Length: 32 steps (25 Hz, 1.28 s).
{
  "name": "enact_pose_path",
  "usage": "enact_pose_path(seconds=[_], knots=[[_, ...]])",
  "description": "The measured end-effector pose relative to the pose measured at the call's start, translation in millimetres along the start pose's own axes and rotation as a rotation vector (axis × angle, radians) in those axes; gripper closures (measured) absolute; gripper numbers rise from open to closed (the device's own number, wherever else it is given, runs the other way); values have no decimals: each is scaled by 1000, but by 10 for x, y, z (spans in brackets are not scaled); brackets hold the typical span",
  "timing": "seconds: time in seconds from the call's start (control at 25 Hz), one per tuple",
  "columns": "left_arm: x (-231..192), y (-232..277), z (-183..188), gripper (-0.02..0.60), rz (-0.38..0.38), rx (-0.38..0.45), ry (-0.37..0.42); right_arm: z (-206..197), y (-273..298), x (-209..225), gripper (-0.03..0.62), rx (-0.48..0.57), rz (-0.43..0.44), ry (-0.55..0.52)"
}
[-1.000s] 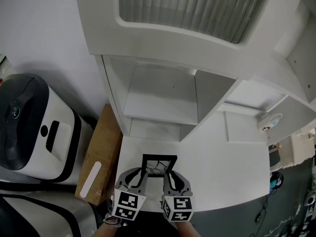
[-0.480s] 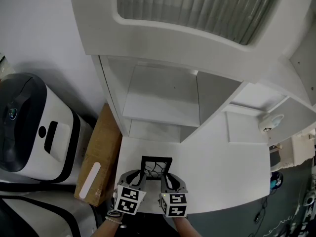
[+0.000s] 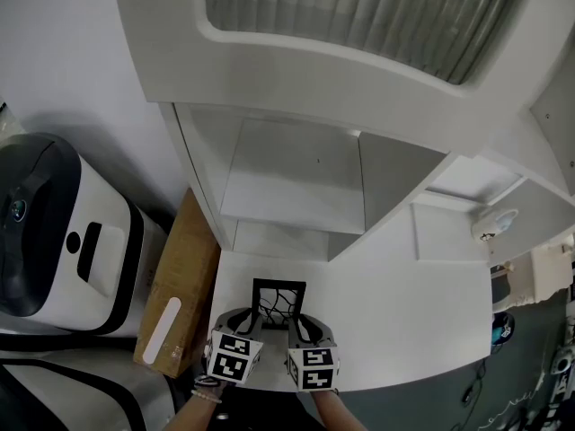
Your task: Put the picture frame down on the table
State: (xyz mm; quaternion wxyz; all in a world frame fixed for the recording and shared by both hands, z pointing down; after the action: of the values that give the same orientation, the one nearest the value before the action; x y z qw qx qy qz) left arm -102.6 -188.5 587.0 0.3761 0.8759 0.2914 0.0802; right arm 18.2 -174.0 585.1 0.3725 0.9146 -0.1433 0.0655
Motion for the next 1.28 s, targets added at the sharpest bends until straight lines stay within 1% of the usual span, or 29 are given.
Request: enact_pose_path(seconds=[0.36, 0.64, 0.72, 0.76, 0.96, 1.16, 1.2, 1.28], knots=[[-77, 158, 51, 506, 14, -1, -2, 36, 145, 61, 526, -21, 9, -2], [-147, 302, 60, 514, 18, -38, 11, 60, 296, 118, 530, -63, 11, -14], [-159, 324, 50, 529, 31, -58, 25, 36, 330, 124, 537, -77, 11, -26], [-160, 335, 48, 580, 37, -64, 34, 28, 339, 128, 543, -80, 10, -29], [-138, 397, 60, 580, 44, -68, 59, 49, 370, 129, 546, -74, 10, -31], [-154, 381, 64, 580, 53, -60, 56, 57, 362, 151, 546, -62, 11, -23], [-158, 369, 68, 580, 56, -56, 56, 65, 350, 164, 580, -56, 5, -22], [-168, 339, 83, 580, 61, -42, 55, 85, 324, 184, 592, -40, 2, -21]])
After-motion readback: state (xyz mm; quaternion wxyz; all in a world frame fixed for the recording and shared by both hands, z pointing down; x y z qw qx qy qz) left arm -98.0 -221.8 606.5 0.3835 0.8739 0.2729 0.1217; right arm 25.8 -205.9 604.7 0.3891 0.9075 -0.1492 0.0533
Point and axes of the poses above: the fingertips, and each gripper's own axes: y forward along the fingers, x to its right, z out of its top, the point moved 4 cm from there along -y, backward along the fingers, and after that the axes turned 7 degrees about y, right-handed, at the moved point
